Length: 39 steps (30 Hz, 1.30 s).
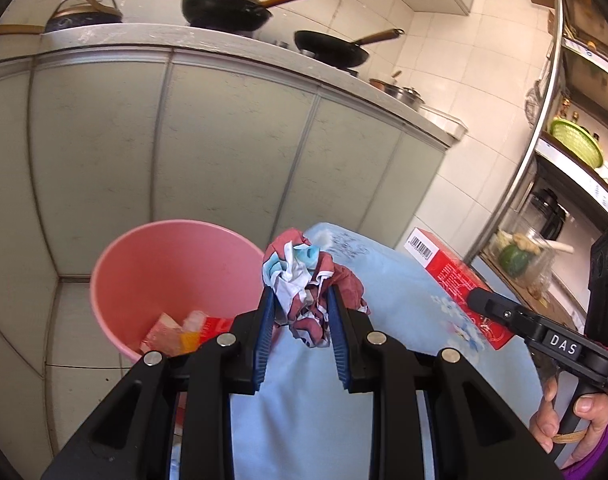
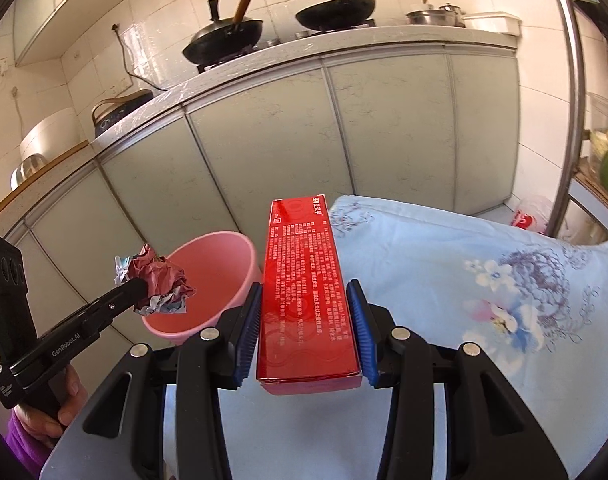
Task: Collect trash
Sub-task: 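Lift the foil wrapper and red box and carry both over the pink bucket, then open both tools to drop the foil wrapper and red box into the bucket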
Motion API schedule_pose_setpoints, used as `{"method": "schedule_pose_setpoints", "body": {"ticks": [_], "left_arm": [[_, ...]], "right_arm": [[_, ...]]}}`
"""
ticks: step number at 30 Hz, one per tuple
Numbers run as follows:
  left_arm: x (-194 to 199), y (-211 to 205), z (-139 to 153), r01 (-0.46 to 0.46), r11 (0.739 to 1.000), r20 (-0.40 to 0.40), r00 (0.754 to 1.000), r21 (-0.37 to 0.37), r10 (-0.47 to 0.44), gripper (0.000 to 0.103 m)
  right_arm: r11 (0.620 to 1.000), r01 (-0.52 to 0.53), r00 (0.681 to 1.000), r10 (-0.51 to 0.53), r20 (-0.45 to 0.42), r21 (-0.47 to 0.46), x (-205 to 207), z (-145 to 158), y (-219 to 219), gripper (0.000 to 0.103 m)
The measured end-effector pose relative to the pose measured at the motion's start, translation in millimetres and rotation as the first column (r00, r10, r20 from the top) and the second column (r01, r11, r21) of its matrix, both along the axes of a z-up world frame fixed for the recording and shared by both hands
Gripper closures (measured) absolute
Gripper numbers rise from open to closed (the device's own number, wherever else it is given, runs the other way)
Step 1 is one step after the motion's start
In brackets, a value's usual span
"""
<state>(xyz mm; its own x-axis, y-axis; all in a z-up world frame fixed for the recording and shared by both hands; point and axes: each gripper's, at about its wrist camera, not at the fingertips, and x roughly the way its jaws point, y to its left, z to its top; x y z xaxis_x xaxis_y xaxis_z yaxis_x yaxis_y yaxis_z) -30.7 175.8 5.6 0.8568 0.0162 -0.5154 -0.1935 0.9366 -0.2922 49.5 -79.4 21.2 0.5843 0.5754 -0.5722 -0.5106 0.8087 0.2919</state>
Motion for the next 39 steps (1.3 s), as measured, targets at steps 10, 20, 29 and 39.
{"method": "schedule_pose_setpoints", "body": {"ticks": [10,20,29,39], "left_arm": [[-1.8,45.4,-18.6,-0.120,0.993,-0.062,0.991,0.016,0.121,0.077],[9.0,70.5,-46.1,-0.194,0.981,-0.161,0.968,0.022,0.195,0.077],[18.8,80.4,-54.9,-0.229,0.972,-0.202,0.951,0.051,0.235,0.077],[29.3,81.9,-62.4,-0.240,0.968,-0.241,0.938,0.067,0.249,0.077]], "right_arm": [[0.991,-0.134,0.991,0.134,-0.027,-0.027,10.0,-7.5,68.5,0.060],[0.966,-0.248,0.967,0.243,-0.076,-0.078,13.9,-22.0,132.0,0.060],[0.946,-0.297,0.953,0.284,-0.106,-0.134,20.7,-36.4,170.6,0.060],[0.935,-0.307,0.949,0.288,-0.126,-0.176,25.2,-49.6,185.8,0.060]]}}
